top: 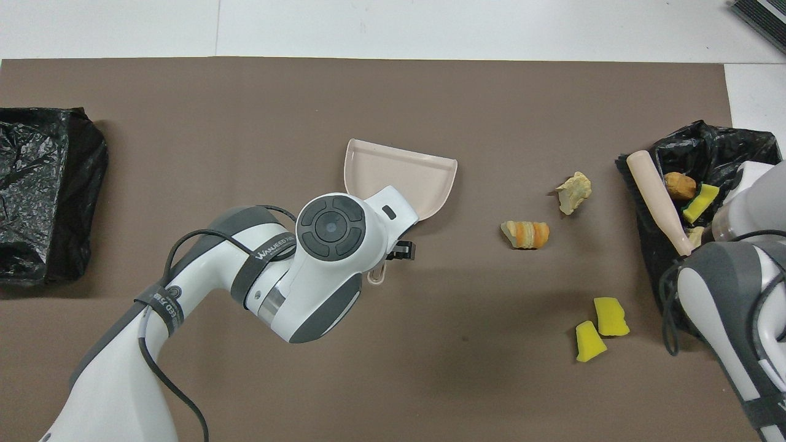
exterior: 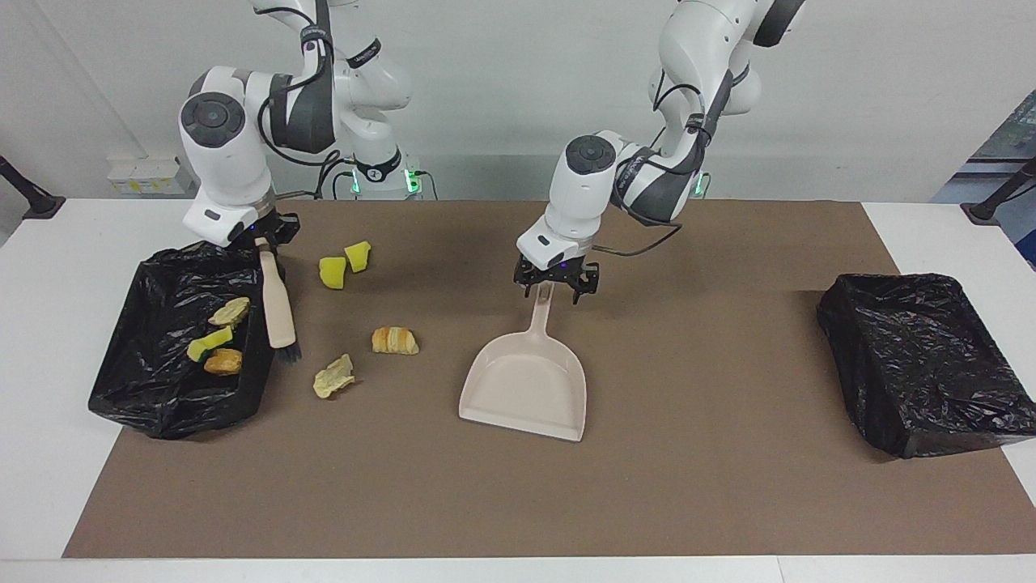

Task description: Sweep and dump trash in bin

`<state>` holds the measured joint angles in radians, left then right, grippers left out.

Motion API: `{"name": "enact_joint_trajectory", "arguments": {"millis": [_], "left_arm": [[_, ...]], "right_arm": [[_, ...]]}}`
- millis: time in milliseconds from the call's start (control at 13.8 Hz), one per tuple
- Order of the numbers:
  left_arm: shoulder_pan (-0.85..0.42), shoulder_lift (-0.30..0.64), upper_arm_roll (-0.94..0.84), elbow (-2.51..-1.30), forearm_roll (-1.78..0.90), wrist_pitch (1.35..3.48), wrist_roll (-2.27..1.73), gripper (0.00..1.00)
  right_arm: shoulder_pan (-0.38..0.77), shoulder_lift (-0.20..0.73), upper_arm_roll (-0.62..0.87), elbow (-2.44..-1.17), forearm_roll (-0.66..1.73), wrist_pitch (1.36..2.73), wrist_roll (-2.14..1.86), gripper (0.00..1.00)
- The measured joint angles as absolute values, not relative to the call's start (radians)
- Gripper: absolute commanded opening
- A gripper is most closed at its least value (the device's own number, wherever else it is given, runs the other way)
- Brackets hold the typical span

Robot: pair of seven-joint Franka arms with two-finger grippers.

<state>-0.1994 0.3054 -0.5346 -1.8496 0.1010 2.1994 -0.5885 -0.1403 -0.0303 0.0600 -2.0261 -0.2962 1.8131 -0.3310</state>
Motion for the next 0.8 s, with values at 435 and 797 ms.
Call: {"name": "enact_joint_trajectory", "arguments": {"millis": [435,797], "left_arm": [[-0.227,0.341,-0.534,-1.850,0.146,2.206,-0.618,0.26],[-0.241,0.354,-0.534,-1.849,0.172,2.210,-0.648,0.00]], "right_arm": [[-0.154,0.065,0.063,-2.026,-0.350,1.898,-0.183,0.00],[-0.154,0.080,0.064,-2.025,-0.352,1.910,-0.175,0.00]]}}
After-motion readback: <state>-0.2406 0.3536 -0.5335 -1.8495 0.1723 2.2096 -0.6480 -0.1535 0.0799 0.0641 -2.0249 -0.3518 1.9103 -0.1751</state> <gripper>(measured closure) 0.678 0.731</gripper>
